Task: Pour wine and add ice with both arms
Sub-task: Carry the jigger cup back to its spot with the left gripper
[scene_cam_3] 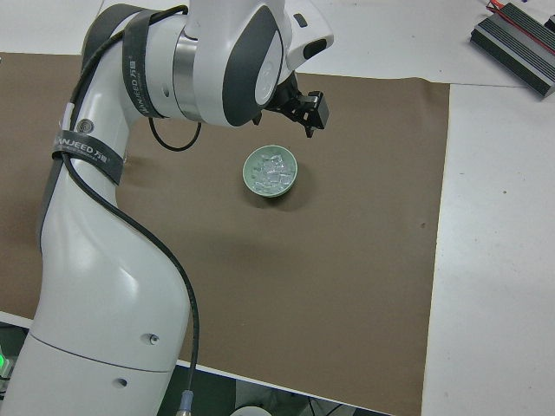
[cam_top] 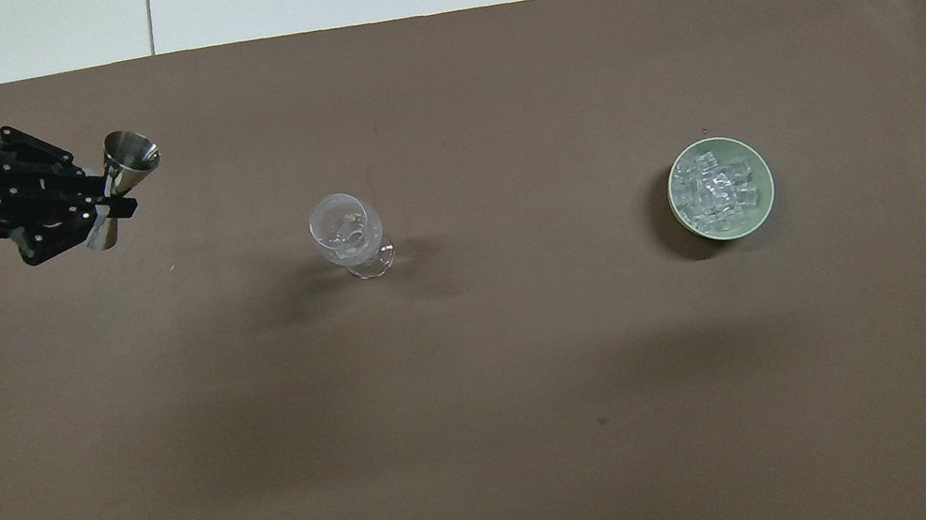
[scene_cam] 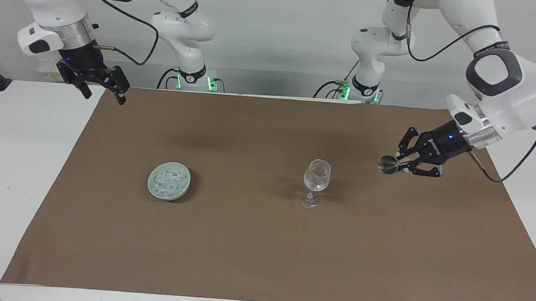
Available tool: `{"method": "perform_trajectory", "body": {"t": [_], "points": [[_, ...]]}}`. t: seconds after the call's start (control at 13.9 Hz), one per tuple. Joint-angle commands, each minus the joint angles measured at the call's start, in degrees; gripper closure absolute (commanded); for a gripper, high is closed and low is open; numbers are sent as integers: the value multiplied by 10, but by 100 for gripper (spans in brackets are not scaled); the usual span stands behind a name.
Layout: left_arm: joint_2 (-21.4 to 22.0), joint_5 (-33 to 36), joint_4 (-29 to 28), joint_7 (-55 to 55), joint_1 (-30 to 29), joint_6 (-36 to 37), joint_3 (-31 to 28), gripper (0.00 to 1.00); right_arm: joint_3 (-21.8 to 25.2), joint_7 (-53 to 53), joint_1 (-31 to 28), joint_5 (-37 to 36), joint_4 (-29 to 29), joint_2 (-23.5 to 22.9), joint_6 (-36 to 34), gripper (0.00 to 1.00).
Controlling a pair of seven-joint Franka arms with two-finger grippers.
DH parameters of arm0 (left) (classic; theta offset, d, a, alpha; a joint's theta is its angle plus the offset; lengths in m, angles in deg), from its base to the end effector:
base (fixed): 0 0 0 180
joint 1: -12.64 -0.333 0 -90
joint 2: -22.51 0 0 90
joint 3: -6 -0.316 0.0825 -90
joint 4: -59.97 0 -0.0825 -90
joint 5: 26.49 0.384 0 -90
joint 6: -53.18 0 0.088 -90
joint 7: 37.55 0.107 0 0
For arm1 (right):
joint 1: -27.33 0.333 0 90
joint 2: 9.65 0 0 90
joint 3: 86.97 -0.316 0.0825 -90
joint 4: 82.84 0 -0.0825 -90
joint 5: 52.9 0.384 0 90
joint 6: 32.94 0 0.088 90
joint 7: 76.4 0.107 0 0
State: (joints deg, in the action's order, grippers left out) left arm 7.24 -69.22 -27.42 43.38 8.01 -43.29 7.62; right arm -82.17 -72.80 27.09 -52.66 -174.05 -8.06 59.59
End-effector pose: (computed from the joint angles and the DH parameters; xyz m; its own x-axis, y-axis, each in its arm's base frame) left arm 0.6396 -0.0298 0.5221 0.3400 -0.6914 0.6375 -0.9403 -0.2402 0.2410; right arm 0.5483 -0.0486 0.6338 0.9874 -0.1504 0.0502 -0.1501 -0.9886 -0.0097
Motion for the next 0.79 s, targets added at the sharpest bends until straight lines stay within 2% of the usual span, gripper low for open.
{"method": "perform_trajectory", "body": {"t": [0.0,0.5,0.72], "points": [[-46,-84,0,100,-69,55,8,100,5,-10,1,-1,-6,4,5,0],[-162,-209,-34,352,-202,180,13,100,14,1,14,-9,-13,10,2,0],[-197,-214,-34,438,-251,214,13,100,14,4,8,0,-11,10,-18,0]]}}
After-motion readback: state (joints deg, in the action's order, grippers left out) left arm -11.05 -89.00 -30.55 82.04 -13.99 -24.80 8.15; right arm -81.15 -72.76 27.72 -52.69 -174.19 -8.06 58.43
